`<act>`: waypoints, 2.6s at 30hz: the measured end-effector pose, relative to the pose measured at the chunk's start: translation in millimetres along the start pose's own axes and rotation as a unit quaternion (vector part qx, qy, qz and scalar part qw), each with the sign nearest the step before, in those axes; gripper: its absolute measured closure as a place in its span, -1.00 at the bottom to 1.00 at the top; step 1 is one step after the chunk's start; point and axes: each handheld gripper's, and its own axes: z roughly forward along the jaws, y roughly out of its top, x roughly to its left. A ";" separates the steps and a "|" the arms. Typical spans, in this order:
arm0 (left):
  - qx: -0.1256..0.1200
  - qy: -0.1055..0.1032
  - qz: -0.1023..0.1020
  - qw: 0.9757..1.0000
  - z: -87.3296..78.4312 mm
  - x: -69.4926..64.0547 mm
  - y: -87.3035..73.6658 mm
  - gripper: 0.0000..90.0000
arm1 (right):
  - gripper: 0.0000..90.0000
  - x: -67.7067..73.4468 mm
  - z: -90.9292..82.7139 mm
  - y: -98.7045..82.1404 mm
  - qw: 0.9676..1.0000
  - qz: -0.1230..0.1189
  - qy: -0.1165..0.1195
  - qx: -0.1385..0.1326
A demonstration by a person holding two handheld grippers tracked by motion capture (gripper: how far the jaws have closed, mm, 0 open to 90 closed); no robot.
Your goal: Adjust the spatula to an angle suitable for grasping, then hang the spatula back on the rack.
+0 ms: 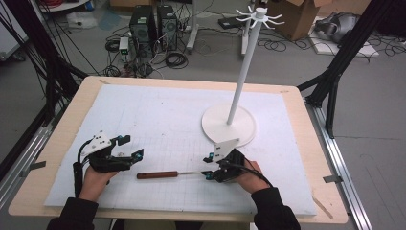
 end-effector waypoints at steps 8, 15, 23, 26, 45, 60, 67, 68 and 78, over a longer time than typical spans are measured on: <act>0.007 -0.003 -0.004 1.000 1.0 1.3 -3.5 -0.53 | 0.58 -6.4 21.5 1.7 0.998 -0.006 0.050 0.043; 0.013 -0.003 -0.005 1.000 3.7 -0.4 -4.8 -0.51 | 0.78 -5.7 20.8 1.6 0.998 0.017 0.042 0.051; 0.007 0.006 -0.011 1.000 1.2 1.5 -4.4 -0.51 | 0.84 -4.8 13.5 -3.5 0.993 0.098 0.008 0.058; 0.006 0.010 -0.011 1.000 0.5 1.7 -4.1 -0.50 | 0.84 -3.0 11.4 -4.8 0.990 0.132 -0.007 0.057; -0.053 -0.023 -0.019 0.998 -8.6 0.2 4.0 -0.57 | -0.64 22.1 -67.5 -52.6 0.940 0.221 -0.210 -0.151; -0.045 0.004 -0.024 0.999 -11.0 -2.9 0.4 -0.62 | -0.65 30.8 -61.5 -46.7 0.950 0.196 -0.206 -0.128; -0.047 0.005 -0.035 0.998 -14.5 -0.4 0.3 -0.61 | -0.49 24.5 -32.3 -18.7 0.972 0.161 -0.153 -0.071; -0.045 0.007 -0.036 0.998 -14.8 -0.9 0.0 -0.62 | -0.47 23.5 -29.2 -17.1 0.974 0.157 -0.153 -0.064; -0.032 -0.005 -0.033 0.999 -6.7 -10.8 -5.0 -0.61 | -0.18 13.1 0.1 -6.4 0.984 0.143 -0.107 0.006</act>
